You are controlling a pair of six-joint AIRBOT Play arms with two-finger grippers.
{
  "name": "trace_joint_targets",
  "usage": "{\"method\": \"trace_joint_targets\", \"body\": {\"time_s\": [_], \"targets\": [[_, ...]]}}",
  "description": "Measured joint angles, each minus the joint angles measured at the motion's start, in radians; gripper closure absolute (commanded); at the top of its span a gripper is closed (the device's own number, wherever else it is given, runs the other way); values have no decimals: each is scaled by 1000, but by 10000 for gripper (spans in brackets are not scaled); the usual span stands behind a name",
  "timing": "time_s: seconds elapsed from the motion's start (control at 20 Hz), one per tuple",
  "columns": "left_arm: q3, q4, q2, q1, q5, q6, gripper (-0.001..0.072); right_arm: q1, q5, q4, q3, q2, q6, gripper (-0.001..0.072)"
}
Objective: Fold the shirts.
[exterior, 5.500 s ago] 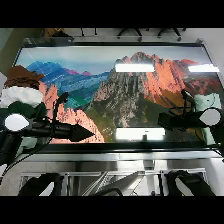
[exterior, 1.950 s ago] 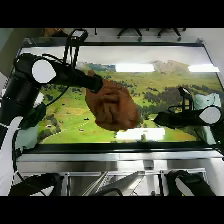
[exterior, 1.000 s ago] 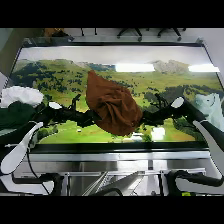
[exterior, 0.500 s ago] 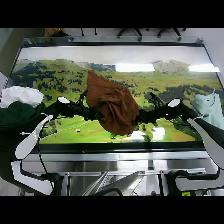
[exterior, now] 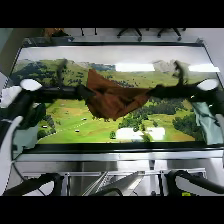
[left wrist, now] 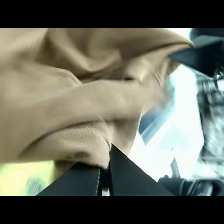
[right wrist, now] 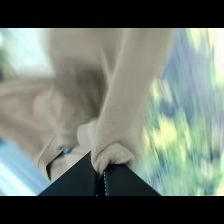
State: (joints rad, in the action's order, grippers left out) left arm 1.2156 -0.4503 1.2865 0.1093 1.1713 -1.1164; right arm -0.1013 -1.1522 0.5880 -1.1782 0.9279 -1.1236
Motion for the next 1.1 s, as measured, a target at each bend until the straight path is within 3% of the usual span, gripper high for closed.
{"method": "trace_joint_targets", "body": {"time_s": [0.3,0.6,0.85,1.1], "targets": [[376,5,-343,-48,-113,-54,698,-55,-10,-66,-517,-125,52,686],[651,-145,-457,-55,-185,-96,697,-63,44,-71,-835,-146,97,686],[714,-276,-315,-55,-150,-135,697,-63,49,-39,-849,-44,107,686],[726,-310,48,-55,-153,-135,697,-60,17,-24,-701,189,100,686]]}}
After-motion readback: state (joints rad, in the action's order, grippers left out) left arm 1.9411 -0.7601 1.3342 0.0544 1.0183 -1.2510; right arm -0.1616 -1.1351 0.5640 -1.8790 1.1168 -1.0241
